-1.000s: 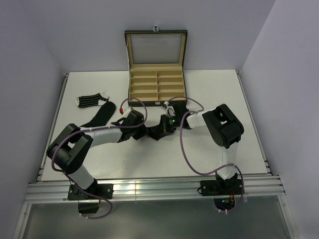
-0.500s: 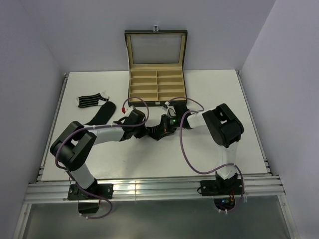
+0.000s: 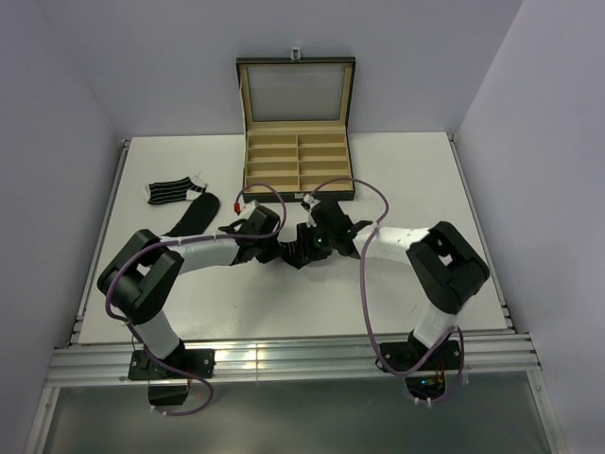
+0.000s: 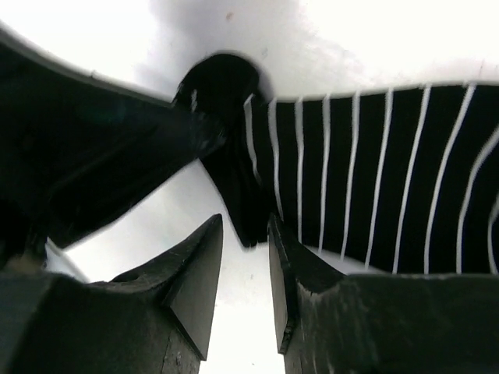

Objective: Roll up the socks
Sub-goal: Roll the sock at the center of the board.

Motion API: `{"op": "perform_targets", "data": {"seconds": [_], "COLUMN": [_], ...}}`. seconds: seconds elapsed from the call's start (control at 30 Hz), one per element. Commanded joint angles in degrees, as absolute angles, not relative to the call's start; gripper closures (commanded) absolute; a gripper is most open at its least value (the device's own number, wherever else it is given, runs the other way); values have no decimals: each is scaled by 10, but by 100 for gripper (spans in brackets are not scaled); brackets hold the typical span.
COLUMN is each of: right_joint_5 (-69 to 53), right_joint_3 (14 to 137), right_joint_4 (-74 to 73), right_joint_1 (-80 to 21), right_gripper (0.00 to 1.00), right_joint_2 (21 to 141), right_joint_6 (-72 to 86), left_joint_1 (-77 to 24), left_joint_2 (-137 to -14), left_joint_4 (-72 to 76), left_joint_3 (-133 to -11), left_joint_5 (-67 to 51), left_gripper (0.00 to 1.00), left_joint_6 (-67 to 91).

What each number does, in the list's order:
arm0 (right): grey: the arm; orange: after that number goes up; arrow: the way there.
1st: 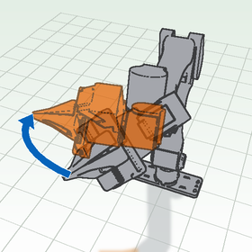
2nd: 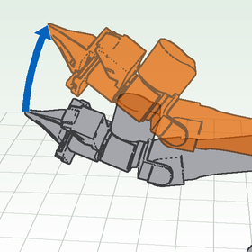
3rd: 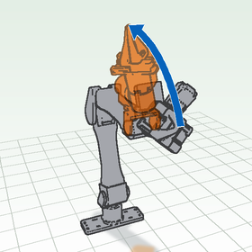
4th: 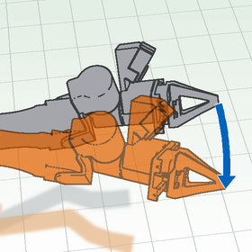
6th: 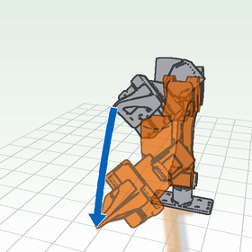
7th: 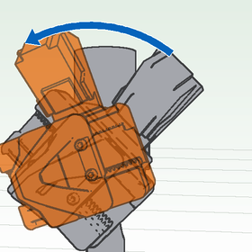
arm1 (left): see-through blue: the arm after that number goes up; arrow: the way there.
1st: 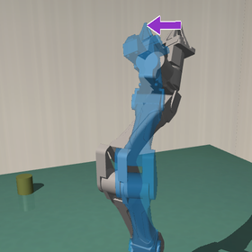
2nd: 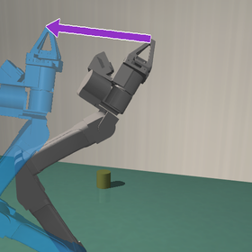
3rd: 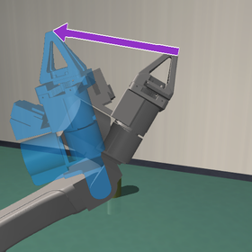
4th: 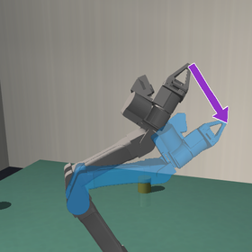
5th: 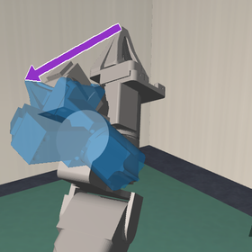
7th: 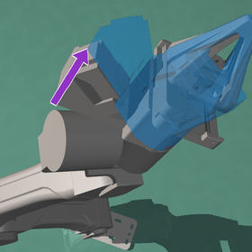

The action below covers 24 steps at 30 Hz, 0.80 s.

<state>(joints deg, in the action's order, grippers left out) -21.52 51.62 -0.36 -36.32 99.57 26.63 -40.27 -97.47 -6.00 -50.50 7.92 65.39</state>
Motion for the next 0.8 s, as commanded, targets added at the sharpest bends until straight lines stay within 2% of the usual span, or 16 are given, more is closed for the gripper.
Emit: {"op": "perform_targets", "data": {"seconds": [0.0, 0.17, 0.47, 0.77], "right_joint_5": [-42, 72, 56, 49], "right_joint_3": [491, 454, 424, 454], "right_joint_4": [-27, 26, 121, 126], "right_joint_1": [-409, -470, -527, -538], "right_gripper": [62, 62, 63, 64], "right_joint_2": [935, 885, 873, 923], "right_joint_6": [224, 175, 95, 71], "left_joint_1": [-404, -404, -404, -404], "left_joint_2": [-973, -976, -984, -984], "left_joint_4": [-105, -120, -130, -133], "left_joint_3": [-521, -525, -537, -538], "left_joint_5": [106, 103, 95, 94], "left_gripper": [99, 100, 100, 99], "left_joint_6": [654, 664, 666, 669]}}
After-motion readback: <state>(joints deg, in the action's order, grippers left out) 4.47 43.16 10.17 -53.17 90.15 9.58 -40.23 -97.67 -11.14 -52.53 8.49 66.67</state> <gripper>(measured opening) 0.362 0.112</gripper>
